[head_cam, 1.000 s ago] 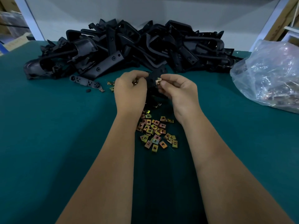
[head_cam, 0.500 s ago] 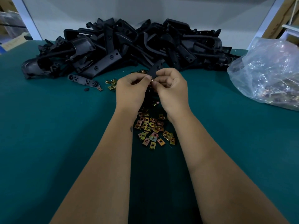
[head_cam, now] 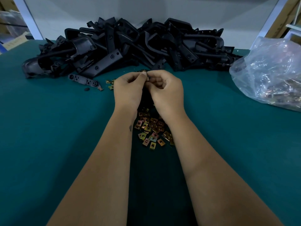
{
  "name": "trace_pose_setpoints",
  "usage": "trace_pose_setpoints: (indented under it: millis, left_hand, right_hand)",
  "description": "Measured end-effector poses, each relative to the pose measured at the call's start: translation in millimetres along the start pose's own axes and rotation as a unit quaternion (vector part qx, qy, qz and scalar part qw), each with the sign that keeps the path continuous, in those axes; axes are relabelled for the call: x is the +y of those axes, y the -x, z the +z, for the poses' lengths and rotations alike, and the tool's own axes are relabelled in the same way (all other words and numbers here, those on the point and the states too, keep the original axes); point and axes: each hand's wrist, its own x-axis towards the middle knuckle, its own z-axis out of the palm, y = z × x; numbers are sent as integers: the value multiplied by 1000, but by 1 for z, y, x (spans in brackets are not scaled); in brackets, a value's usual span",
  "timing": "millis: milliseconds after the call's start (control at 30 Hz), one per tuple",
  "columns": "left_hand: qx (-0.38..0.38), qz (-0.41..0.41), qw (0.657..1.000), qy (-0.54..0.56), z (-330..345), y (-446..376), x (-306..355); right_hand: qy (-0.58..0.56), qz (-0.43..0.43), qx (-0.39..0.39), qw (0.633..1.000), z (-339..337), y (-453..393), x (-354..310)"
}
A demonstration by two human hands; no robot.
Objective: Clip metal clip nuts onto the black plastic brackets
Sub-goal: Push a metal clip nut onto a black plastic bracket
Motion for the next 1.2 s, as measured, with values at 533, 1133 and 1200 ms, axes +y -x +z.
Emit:
trace_pose_setpoints:
  millis: [533,1133,1200]
  left_hand:
    - [-55,144,981,-116,-8,-2,-2]
    - [-17,330,883,-335,-6,5,-6]
    - [-21,335,882,-330,-5,7,-6]
  right_hand:
    - [-137,68,9,988,-16,-6,3]
    - [-135,111,4,985,-20,-6,10]
    - [-151,113,6,982,-20,-6,10]
